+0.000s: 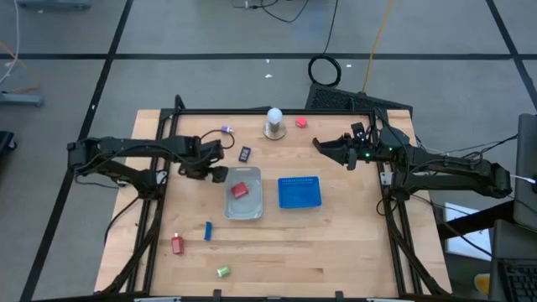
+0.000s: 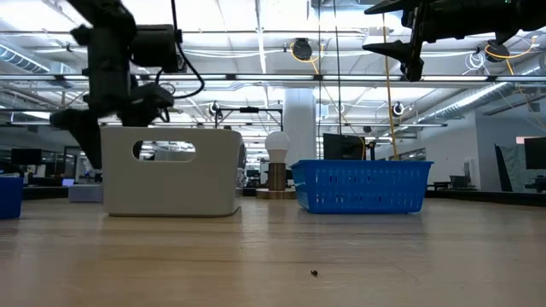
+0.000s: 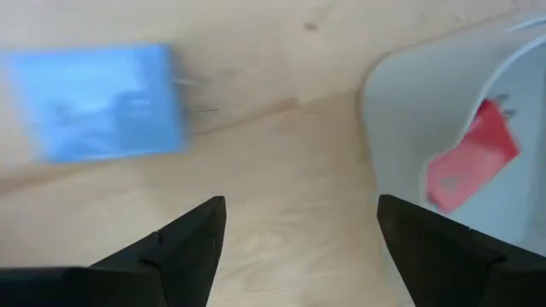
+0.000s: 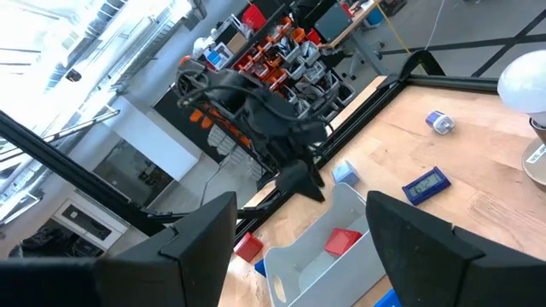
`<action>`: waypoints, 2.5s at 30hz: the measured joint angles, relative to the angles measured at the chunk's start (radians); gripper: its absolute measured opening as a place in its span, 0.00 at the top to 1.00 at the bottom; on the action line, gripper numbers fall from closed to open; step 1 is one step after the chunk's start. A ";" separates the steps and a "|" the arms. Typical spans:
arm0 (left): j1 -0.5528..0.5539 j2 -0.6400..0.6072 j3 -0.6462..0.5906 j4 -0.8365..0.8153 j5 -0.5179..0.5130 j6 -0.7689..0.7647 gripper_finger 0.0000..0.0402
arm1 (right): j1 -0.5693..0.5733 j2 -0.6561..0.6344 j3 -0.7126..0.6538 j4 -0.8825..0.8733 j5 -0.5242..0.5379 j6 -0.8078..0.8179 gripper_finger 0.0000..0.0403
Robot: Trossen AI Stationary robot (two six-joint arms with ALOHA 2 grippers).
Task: Pick & Place Office items
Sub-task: Put the blue charger adapter into the gray bin
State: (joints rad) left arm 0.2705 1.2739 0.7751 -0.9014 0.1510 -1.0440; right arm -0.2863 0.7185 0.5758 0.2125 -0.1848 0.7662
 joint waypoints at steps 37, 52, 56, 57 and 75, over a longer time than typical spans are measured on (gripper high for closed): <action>0.077 -0.007 0.146 -0.272 -0.192 -0.377 0.23 | -0.060 0.000 0.000 0.000 0.058 -0.097 0.36; 0.155 -0.006 0.146 -0.265 -0.200 -0.977 0.23 | -0.300 -0.017 0.000 -0.007 -0.013 -0.114 0.36; 0.196 -0.006 0.146 -0.267 -0.210 -1.052 0.23 | -0.381 -0.017 0.000 -0.006 -0.084 -0.112 0.36; 0.209 -0.006 0.146 -0.270 -0.212 -1.065 0.23 | -0.399 -0.017 0.000 -0.006 -0.095 -0.106 0.36; 0.302 -0.006 0.092 -0.268 -0.131 -1.176 0.23 | -0.575 -0.017 0.000 -0.001 -0.211 -0.072 0.36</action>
State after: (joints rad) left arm 0.5720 1.2678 0.8673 -1.1694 0.0200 -2.2201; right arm -0.8610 0.7013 0.5758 0.2115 -0.3959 0.6937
